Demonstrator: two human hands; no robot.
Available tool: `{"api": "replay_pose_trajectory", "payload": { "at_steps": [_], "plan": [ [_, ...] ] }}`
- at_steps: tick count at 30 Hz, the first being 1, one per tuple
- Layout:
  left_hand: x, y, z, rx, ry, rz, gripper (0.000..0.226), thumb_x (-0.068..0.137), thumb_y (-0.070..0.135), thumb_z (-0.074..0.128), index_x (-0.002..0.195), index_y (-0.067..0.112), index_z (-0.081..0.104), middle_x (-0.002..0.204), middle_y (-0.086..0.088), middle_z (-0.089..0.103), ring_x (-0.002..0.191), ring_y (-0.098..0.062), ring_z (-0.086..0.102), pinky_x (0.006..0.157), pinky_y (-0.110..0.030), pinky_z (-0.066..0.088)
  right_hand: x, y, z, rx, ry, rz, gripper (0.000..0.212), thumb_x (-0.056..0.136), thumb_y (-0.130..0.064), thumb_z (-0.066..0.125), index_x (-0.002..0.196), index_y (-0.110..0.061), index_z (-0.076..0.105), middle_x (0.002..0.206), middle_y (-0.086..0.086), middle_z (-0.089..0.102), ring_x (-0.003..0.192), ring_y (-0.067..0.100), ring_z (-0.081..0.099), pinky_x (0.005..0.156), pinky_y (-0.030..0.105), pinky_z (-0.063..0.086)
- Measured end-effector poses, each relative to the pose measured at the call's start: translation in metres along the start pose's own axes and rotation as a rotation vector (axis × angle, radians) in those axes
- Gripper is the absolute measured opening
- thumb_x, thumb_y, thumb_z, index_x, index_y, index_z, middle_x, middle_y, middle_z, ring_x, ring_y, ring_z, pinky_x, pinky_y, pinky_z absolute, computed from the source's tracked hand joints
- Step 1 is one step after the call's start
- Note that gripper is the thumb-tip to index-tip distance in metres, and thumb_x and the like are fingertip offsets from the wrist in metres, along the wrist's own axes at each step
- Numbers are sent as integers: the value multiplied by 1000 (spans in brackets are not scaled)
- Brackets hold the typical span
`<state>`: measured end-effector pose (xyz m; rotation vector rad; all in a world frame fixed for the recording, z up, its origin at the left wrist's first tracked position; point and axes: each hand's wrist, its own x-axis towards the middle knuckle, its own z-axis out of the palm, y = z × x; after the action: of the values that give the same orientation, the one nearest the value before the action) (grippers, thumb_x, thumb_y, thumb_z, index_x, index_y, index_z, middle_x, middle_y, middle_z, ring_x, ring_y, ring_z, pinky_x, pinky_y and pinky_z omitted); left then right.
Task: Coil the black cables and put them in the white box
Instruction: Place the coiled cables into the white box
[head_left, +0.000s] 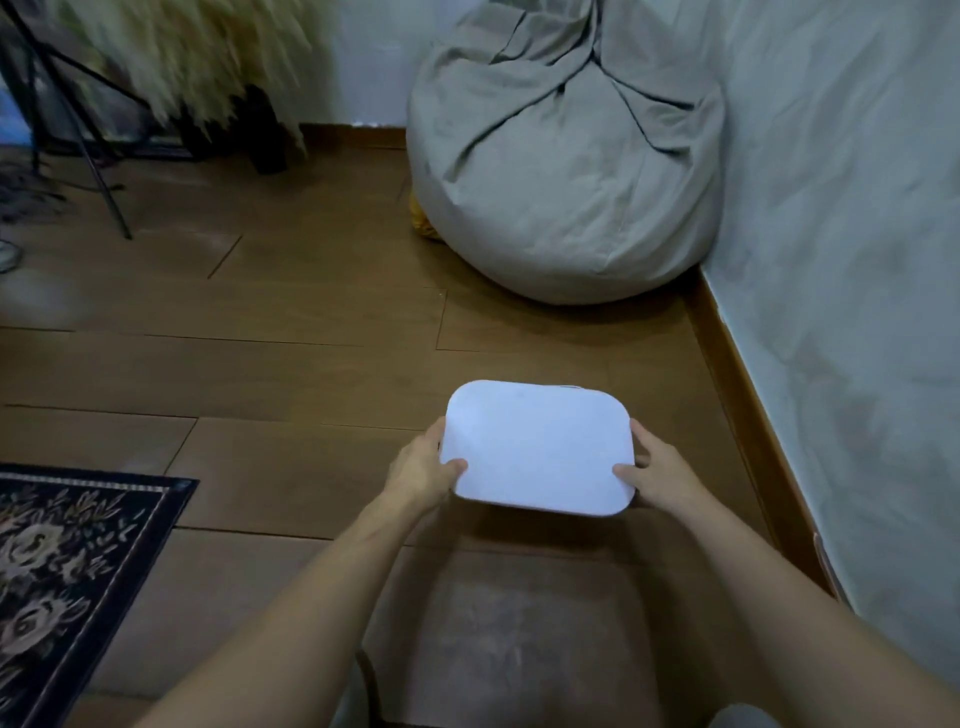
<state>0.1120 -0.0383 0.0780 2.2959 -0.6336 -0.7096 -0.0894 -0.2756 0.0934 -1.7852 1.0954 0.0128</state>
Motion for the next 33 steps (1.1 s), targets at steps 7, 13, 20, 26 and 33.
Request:
{"api": "replay_pose_trajectory", "payload": {
  "at_steps": [7,13,20,26,33],
  "plan": [
    [42,-14,31,33,73,-80,71,83,47,71,146,29,45,134,3,61,122,-25,57,96,-42,49,54,-2,22,-249,50,40,78,94,-32,60,159,-35,18,154,0,44,135,31,46,106,51,47],
    [65,-26,55,-33,121,-107,60,86,42,70,140,25,50,133,4,61,124,-23,55,95,-36,44,86,-5,41,-424,134,34,89,90,-59,61,159,-34,11,149,9,49,131,39,48,102,43,40],
    [78,-27,64,-54,151,-105,66,93,32,67,152,23,37,142,-2,58,131,-29,52,102,-36,40,103,16,51,-443,117,91,93,87,-61,64,159,-32,13,149,9,49,133,40,45,104,44,38],
    [83,-30,64,-81,148,-131,66,94,35,68,150,25,35,136,-1,61,126,-28,55,93,-33,38,113,14,47,-449,108,56,93,86,-57,68,158,-30,16,150,8,48,134,39,45,103,43,39],
    [100,-26,66,18,91,-131,75,90,35,68,152,16,30,151,-7,44,137,-30,44,107,-41,40,124,19,48,-449,74,104,98,85,-60,68,160,-31,11,153,8,44,135,39,44,105,47,40]
  ]
}}
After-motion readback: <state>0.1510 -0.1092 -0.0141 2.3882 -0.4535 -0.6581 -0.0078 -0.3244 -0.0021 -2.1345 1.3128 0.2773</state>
